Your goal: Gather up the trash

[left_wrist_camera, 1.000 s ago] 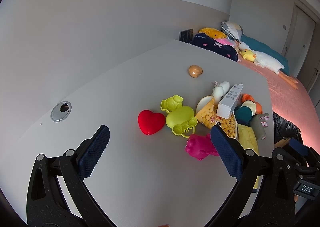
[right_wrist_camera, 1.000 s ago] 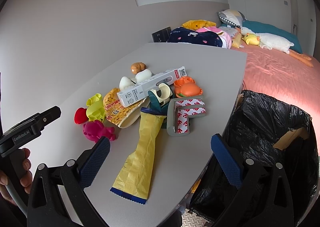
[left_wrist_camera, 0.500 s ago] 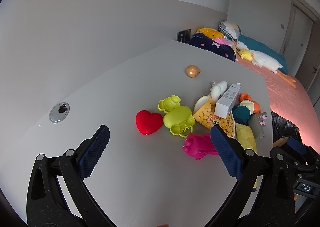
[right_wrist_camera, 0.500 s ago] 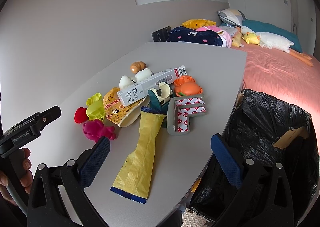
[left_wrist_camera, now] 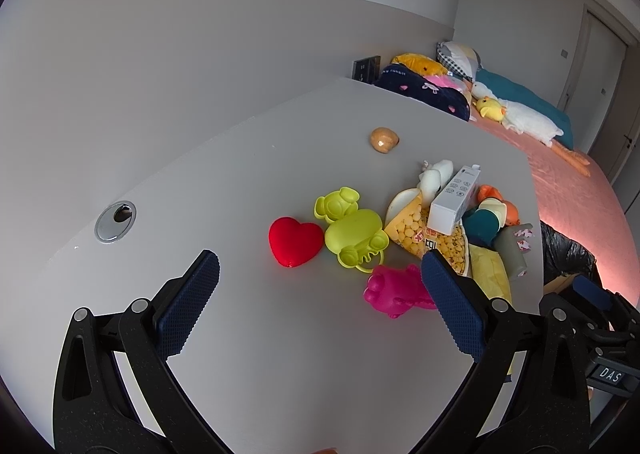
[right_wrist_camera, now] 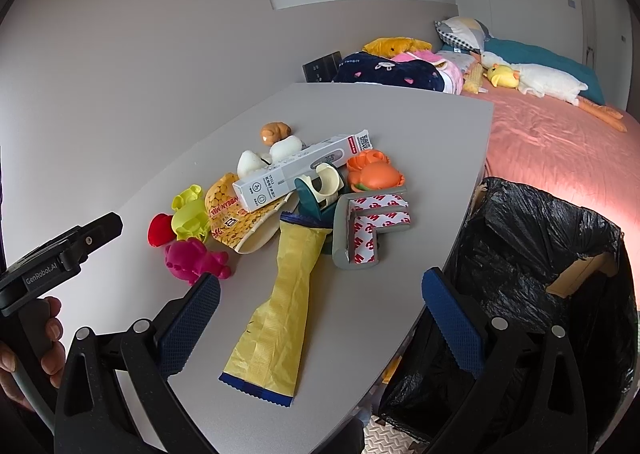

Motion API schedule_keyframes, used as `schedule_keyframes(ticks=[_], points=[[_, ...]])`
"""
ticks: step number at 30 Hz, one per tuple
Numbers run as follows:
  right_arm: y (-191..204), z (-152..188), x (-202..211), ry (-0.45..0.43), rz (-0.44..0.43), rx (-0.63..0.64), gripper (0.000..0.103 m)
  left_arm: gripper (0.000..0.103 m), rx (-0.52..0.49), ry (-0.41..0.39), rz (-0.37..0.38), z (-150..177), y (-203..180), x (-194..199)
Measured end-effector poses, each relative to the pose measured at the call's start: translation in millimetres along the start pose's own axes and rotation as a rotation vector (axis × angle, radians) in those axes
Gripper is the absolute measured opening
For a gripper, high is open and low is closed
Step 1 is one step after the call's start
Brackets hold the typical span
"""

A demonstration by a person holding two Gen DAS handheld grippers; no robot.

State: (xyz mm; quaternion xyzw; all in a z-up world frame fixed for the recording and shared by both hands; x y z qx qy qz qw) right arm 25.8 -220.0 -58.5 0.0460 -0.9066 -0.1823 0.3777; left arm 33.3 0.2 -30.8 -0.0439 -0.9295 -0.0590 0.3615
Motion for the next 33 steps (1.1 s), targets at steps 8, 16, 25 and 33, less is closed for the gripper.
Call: schedule_keyframes(ticks=[8,16,25,33], points=[[0.2,0.6,-1.3,0.007,0.002,0.007,0.101,0.098,-0.004,0.009,0.005,1.5,-4.1,-1.9],[5.5,7.4,-7.7,0.037,-0.020,0.029,0.100,0.098,-0.019,0.039,0.026,4.8,-7.8,-9.1],[11.5,21.1,-30.2,0.111,-0.050,0.025,0.083,0.098,-0.015,0.074,0.005,9.4,-5.8,-19.8],[18.0,26.5,-48.9,0.124,-0.039,0.053,0.059,0.098,-0.057,0.087,0.036,11.7,-22.5,-29.3]])
Point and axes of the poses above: each gripper's, at about its wrist camera, not at the fingertips, and x roughly against the way its jaws point, y to its left, z to its underside, the point moved 5 cm from there along -x, roughly the way its jaws point, and after that the axes turned 11 degrees about -x, right-handed, at the moved point
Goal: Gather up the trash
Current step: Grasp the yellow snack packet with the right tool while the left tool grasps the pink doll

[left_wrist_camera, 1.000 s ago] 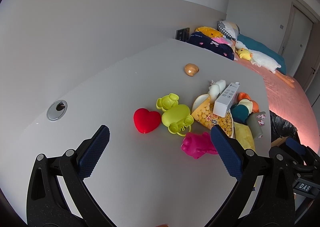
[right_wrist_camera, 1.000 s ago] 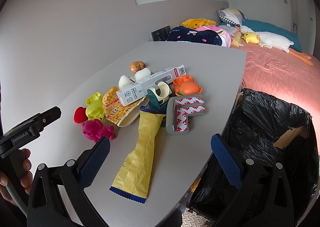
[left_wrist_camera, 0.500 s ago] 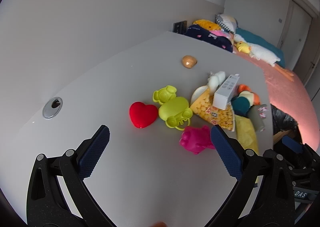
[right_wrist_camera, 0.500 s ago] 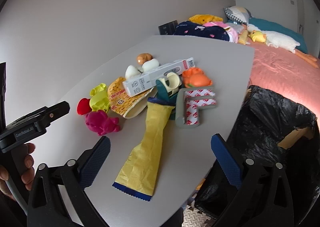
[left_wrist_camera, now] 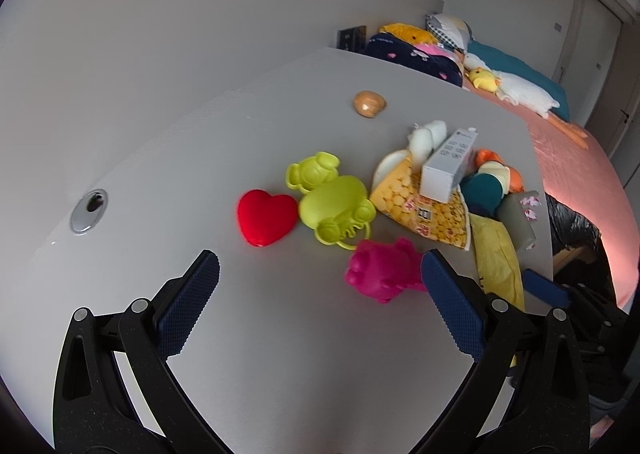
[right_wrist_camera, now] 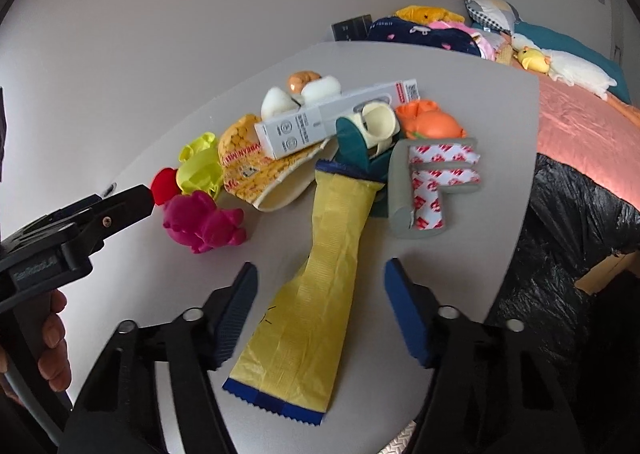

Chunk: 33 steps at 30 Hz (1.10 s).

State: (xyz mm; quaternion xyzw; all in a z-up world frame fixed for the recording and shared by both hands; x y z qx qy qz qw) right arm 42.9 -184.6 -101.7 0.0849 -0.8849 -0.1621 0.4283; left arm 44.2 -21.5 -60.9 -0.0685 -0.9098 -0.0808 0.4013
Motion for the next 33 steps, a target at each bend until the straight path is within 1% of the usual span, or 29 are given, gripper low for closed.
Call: schedule_keyframes(ticks=[1,4,5,6,7,8,10,12,17,22,27,28,29,30,31,32,33], points=[[0.4,-0.1,-0.7,-0.012,0.017,0.013,0.057,0.098,-0.007,0.002,0.001,0.1,-2.0,-1.6],[1.6,0.8,-2.0,-0.018,0.019,0.026,0.039,0.098,-0.016,0.007,0.011,-0.2,-6.9,-6.1],[0.5,0.8,-1.9,-0.017,0.011,0.022,0.036,0.098,-0.017,0.009,0.018,-0.3,-8.5,-7.7],[-0.4,0.8,-1.7,-0.016,0.003,0.015,0.028,0.098,-0.021,0.010,0.023,-0.6,-10.5,-9.1],[-2.7,-0.2,-2.3,-0.013,-0.012,0.002,0.025,0.098,-0.027,0.012,0.024,-0.8,-12.6,-10.9],[-5.7,-1.0,-2.4,-0.007,-0.030,-0.015,0.020,0.098,-0.036,0.013,0.021,-1.2,-14.7,-12.8],[-11.7,-2.6,-1.1,-0.004,-0.068,-0.054,0.019,0.098,-0.053,0.022,0.013,-0.2,-18.0,-17.9],[-16.0,-4.8,2.8,-0.019,-0.079,-0.069,0.019,0.098,-0.059,0.030,0.014,1.1,-18.2,-21.4],[-19.3,-14.8,23.8,-0.101,-0.132,-0.106,0.019,0.098,-0.066,0.034,0.020,2.3,-23.2,-26.6],[-17.2,-24.7,43.3,-0.160,-0.140,-0.098,0.019,0.098,-0.085,0.031,0.035,0.5,-33.8,-29.0],[-19.1,-24.7,54.6,-0.179,-0.135,-0.085,0.019,0.097,-0.126,0.037,0.028,0.4,-45.8,-36.3],[-20.2,-25.6,56.5,-0.182,-0.133,-0.085,0.019,0.093,-0.135,0.039,0.021,1.2,-48.1,-38.8],[-21.4,-24.8,58.0,-0.184,-0.132,-0.085,0.019,0.084,-0.143,0.044,0.018,2.2,-50.0,-41.2],[-23.3,-24.9,59.3,-0.186,-0.131,-0.085,0.019,0.079,-0.147,0.052,0.021,3.6,-51.5,-43.5],[-25.3,-25.8,60.8,-0.189,-0.130,-0.088,0.019,0.071,-0.141,0.066,0.025,5.2,-52.0,-46.8],[-27.5,-25.9,61.4,-0.190,-0.129,-0.089,0.019,0.064,-0.135,0.080,0.037,6.5,-52.3,-49.4],[-29.4,-26.0,62.2,-0.191,-0.129,-0.090,0.019,0.061,-0.122,0.081,0.058,6.3,-51.8,-49.8]])
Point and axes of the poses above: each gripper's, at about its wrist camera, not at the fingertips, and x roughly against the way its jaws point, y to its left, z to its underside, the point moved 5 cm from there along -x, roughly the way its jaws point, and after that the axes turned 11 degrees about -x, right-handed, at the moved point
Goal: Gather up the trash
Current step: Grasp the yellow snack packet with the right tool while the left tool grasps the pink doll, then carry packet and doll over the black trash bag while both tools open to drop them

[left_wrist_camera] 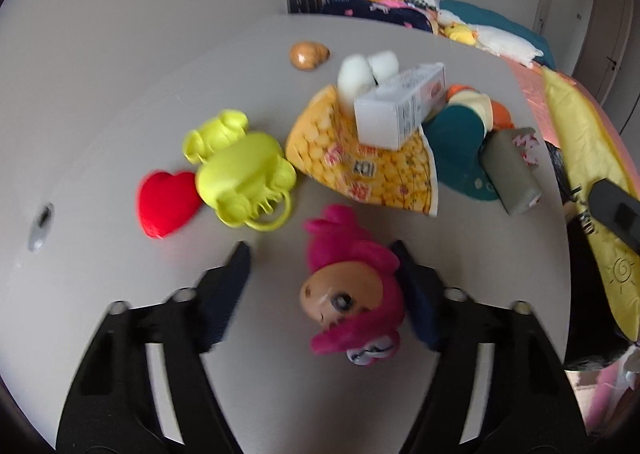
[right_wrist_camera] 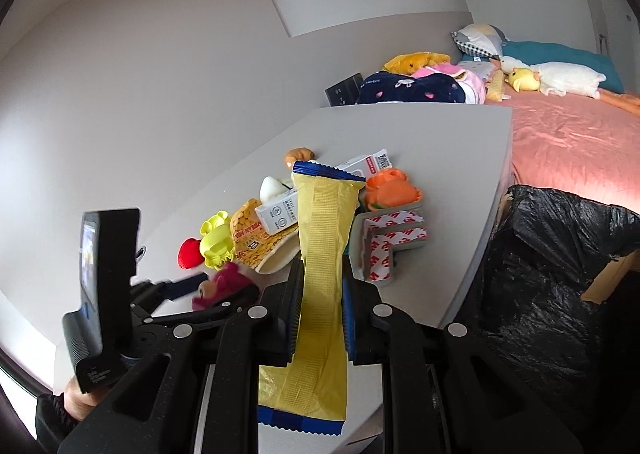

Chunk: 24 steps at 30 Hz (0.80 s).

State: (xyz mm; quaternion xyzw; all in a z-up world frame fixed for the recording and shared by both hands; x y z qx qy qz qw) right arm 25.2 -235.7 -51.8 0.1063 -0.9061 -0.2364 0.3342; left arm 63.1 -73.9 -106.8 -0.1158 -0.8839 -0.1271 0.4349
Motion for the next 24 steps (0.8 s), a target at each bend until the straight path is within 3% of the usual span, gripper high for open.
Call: schedule_keyframes(ticks=[2,3,13,24], points=[[-3.5,-1.4,1.9,-0.003,0.001,-0.005,0.019,0.045,0.028,-0.012,0.000,-0.6,3.1,1.5],[-5.2,-1.4,3.0,-0.004,0.001,-0.006,0.019,0.042,0.033,-0.013,-0.004,-0.4,3.3,1.8],[-25.4,-8.2,20.2,-0.026,0.004,-0.034,0.019,0.041,0.091,-0.049,-0.010,1.0,-10.4,23.5],[-65.5,-18.6,45.0,-0.062,0.047,-0.078,0.019,0.041,0.053,-0.091,0.051,-21.7,-57.3,34.4]])
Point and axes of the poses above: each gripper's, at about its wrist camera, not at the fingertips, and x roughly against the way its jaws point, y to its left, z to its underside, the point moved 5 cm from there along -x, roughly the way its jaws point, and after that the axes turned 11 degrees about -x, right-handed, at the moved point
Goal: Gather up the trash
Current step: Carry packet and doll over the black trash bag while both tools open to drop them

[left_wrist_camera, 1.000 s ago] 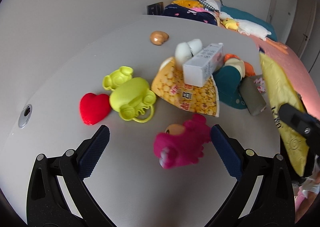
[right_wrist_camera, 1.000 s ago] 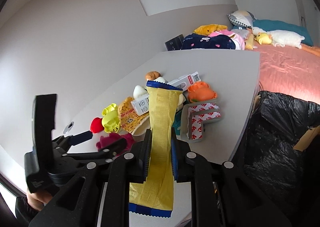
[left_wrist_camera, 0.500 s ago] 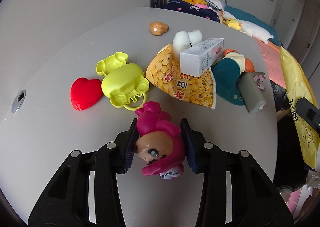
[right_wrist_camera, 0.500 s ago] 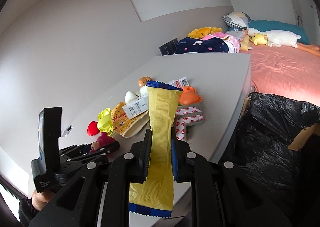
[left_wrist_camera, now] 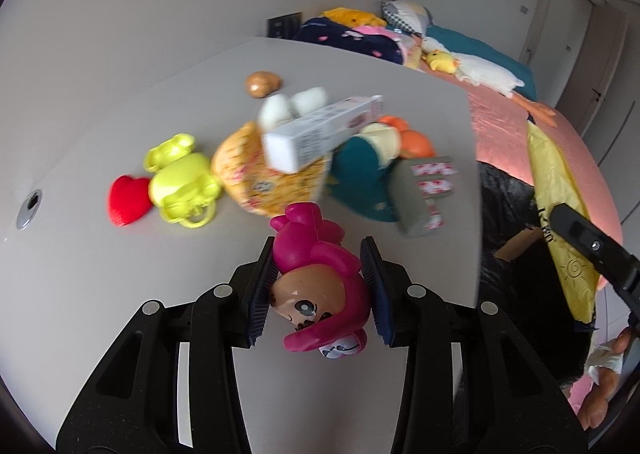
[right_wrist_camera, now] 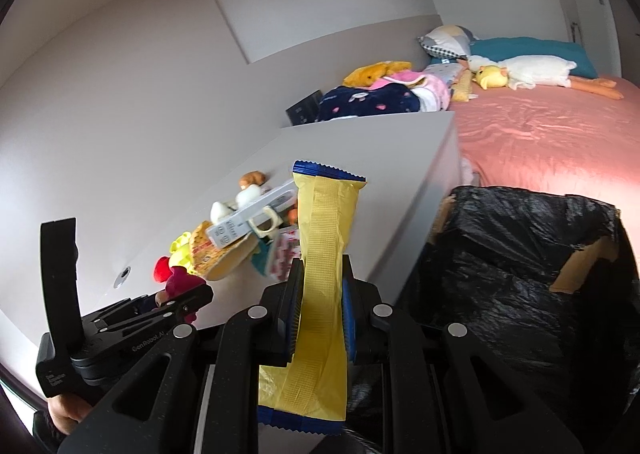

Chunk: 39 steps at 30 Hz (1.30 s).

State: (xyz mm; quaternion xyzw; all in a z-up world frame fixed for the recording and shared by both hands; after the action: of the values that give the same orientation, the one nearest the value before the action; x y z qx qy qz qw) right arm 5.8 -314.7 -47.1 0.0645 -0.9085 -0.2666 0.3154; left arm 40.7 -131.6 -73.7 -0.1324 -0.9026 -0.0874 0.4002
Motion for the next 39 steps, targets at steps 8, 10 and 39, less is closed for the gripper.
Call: schedule_keyframes(ticks=[8,10,39], points=[[-35.8,-10.1,20.0,-0.038,0.059,-0.038,0.019,0.041,-0.070,-0.019,0.072,-22.8,-47.4,-7.3],[-44.7,-12.1,25.3,-0.048,0.077,-0.046,0.019,0.041,-0.083,-0.020,0.090,-24.8,-57.9,-9.0],[-160.1,-27.1,78.6,-0.114,0.319,-0.208,0.064,0.083,-0.372,0.021,0.330,-39.4,-211.8,-24.0]])
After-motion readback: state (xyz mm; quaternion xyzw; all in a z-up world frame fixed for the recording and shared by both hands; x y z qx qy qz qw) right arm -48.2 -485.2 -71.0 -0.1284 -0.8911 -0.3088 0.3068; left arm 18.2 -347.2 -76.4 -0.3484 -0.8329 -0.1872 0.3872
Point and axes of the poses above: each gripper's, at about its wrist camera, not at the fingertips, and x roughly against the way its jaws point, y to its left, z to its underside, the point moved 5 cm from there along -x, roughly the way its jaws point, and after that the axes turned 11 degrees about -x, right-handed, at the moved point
